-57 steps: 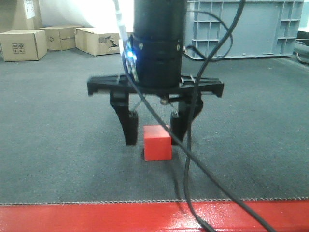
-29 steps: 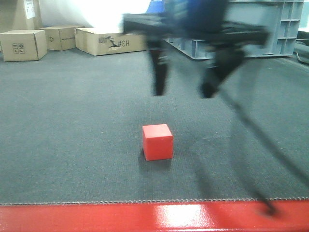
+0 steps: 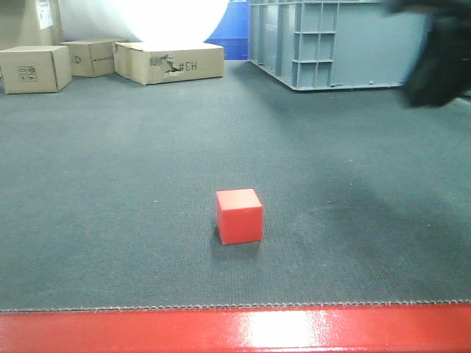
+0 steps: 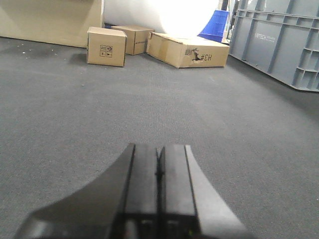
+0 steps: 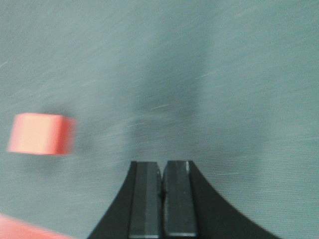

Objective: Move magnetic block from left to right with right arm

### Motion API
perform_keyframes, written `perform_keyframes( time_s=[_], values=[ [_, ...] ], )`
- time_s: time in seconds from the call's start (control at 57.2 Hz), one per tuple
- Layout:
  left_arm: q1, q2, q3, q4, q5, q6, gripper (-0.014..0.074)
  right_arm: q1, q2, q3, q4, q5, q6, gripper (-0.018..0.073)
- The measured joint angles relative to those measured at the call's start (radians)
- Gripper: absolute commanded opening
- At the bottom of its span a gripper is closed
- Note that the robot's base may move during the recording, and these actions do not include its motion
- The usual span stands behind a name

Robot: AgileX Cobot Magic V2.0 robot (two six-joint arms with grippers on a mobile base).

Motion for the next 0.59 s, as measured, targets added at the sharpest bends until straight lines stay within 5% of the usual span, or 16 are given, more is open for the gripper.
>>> perform_keyframes(
  time_s=[0.315, 0.594],
  values=[
    [0.000, 0.000, 0.000, 0.000, 0.000, 0.000, -0.0126, -0.218, -0.292, 0.239, 0.034, -0.255, -0.159, 0.0035],
    [0.000, 0.000, 0.000, 0.000, 0.000, 0.000, -0.0126, -0.262, -0.572, 0.475, 0.039, -0.469, -0.168, 0.0035]
  ],
)
